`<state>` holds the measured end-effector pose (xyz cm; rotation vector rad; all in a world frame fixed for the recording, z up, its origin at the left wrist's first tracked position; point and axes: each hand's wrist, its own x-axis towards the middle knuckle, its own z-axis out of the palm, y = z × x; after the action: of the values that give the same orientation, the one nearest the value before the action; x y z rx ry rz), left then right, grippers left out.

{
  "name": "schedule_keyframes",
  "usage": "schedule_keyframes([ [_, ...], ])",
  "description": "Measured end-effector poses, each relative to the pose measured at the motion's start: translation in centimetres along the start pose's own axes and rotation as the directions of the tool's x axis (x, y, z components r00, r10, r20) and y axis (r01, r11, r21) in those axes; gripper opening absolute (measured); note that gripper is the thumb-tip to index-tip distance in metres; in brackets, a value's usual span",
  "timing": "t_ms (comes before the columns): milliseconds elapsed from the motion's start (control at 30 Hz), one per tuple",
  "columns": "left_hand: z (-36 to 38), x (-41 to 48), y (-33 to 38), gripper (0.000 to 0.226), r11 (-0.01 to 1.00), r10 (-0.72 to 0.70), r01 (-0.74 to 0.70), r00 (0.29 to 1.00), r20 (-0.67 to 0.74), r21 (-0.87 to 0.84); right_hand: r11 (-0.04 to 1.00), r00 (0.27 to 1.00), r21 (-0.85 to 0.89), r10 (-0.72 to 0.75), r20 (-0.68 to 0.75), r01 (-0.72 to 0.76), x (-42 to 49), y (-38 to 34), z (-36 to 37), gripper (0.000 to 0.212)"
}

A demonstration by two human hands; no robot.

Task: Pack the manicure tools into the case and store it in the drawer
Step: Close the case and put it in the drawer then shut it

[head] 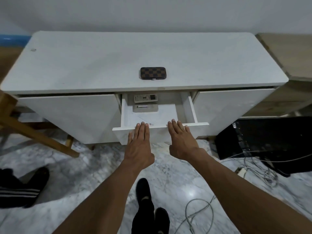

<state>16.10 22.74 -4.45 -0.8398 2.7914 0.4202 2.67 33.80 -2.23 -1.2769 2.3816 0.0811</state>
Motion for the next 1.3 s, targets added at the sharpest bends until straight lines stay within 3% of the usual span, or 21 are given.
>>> schedule_keyframes([
  [533,0.7,-5.0,1.4,0.099,0.991,-0.044,0.057,0.993,0.111,-0.118,1.0,0.999,-0.003,0.005,0.032,-0.005,-5.1,-0.7,2.3,0.09],
  [767,0.6,-5.1,1.4,0.096,0.995,-0.045,0.055,0.993,0.113,-0.083,0.999,0.999,0.01,0.034,0.034,-0.035,-5.1,-1.2,2.2,0.084],
  [867,0.0,-5.0,1.3,0.079,0.998,-0.052,0.052,0.998,0.038,-0.016,0.998,0.998,0.028,0.059,-0.025,-0.059,-4.7,-1.3,1.2,0.064],
  [1000,-1.2,-3.6,0.7,0.056,1.0,0.01,-0.007,0.991,-0.137,0.023,0.996,0.994,-0.02,0.08,-0.078,-0.082,-3.4,-1.1,-1.1,0.012],
  [1100,-2.7,-1.5,0.0,0.055,0.998,0.045,-0.055,0.959,-0.28,-0.028,0.992,0.986,0.045,0.121,-0.111,-0.117,-1.5,-1.2,-3.2,0.029],
  [1300,-8.1,5.8,-2.5,0.058,0.998,0.015,-0.036,0.935,-0.355,-0.053,0.986,0.959,0.149,0.113,-0.26,-0.076,4.3,-2.1,-8.7,0.038],
])
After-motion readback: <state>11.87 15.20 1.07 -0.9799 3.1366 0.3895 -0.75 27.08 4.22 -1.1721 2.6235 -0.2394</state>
